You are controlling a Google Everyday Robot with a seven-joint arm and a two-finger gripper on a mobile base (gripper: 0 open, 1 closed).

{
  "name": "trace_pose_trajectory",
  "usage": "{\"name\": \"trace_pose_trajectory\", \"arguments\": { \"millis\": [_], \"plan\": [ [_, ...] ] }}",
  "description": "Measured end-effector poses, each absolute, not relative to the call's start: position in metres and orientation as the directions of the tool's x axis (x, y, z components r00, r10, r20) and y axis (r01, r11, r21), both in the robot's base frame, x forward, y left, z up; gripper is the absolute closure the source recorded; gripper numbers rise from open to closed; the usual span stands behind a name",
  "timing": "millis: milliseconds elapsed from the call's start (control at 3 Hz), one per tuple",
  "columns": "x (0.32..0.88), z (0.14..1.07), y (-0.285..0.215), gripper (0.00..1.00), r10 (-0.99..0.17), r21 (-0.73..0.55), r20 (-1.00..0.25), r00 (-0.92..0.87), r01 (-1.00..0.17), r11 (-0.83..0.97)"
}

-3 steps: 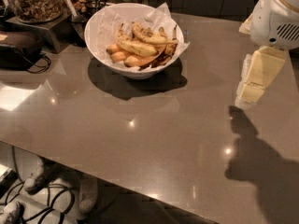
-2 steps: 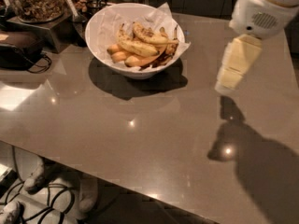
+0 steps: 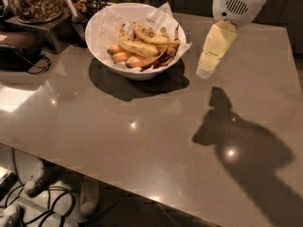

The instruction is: Pick banana from white bowl

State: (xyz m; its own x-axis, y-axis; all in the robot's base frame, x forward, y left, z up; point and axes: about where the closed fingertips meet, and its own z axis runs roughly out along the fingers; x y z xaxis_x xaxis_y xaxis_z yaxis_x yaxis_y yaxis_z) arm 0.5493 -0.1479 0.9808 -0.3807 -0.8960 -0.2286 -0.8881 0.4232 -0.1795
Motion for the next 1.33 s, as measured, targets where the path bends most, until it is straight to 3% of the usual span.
{"name": "trace_pose_trajectory", "arguments": {
  "millis": [333,667,1333],
  "plan": [
    [0.562,0.985,-0.133,0.0,-0.878,-0.186,-0.287,-0.384,-0.876,0.444],
    [0.618,1.0,-0.093,0.0,-0.867,-0.18,-0.297,-0.4,-0.868,0.462],
    [0.639,1.009,-0.075,0.0,-0.837,-0.188,-0.38,-0.395,-0.853,0.488]
  ]
}}
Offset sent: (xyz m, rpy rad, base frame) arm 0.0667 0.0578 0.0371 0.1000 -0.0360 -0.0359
